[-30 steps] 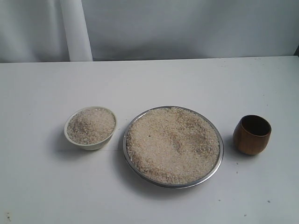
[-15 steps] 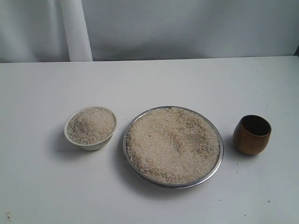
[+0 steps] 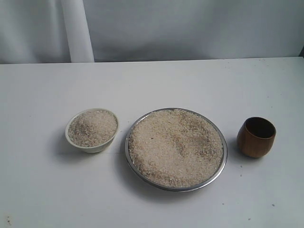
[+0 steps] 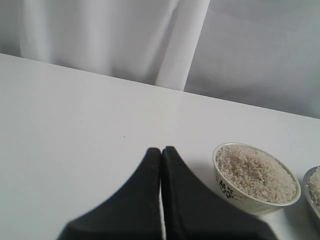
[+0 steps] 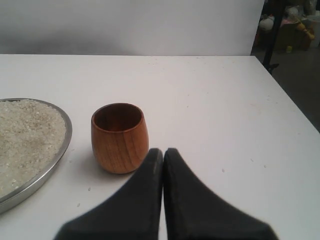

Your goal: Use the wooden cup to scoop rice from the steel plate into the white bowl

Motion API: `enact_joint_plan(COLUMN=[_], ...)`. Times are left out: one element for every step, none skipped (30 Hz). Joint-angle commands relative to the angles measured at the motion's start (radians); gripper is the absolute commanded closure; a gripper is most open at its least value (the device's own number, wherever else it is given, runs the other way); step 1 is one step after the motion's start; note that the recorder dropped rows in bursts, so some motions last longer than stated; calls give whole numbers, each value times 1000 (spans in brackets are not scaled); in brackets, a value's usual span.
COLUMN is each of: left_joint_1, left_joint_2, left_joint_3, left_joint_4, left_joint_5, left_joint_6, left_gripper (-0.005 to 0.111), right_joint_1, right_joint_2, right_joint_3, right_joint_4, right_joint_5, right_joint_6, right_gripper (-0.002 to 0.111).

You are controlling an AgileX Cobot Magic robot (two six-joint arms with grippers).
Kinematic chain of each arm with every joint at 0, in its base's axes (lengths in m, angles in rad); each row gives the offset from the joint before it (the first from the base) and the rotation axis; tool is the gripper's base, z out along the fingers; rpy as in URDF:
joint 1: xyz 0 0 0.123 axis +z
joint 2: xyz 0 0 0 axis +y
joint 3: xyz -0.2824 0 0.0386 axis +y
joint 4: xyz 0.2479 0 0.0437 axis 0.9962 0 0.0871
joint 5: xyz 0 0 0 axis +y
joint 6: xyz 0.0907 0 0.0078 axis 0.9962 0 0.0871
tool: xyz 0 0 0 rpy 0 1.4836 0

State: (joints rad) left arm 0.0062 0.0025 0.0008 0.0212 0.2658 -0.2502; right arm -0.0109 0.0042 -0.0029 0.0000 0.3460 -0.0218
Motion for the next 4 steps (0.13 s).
enact_joint_plan(left_joint_1=[-6,-6,-6,-6], left_joint_2=[-3,-3,-3,-3], left_joint_3=[-1,-1,-1,-1], left_joint_4=[-3,-3,-3,-3], left_joint_5=[0,0,0,0], left_joint_6=[-3,-3,-3,-3], left_gripper=[107,107,107,107], right_joint_1=[0,0,0,0], right_joint_2=[-4,-4,-4,-4], right_joint_3=[3,3,3,3], right_joint_4=[-9,-9,-9,-9], right_joint_5=[1,1,1,1], right_joint_6=[2,2,2,2], right_gripper=[108,108,108,108])
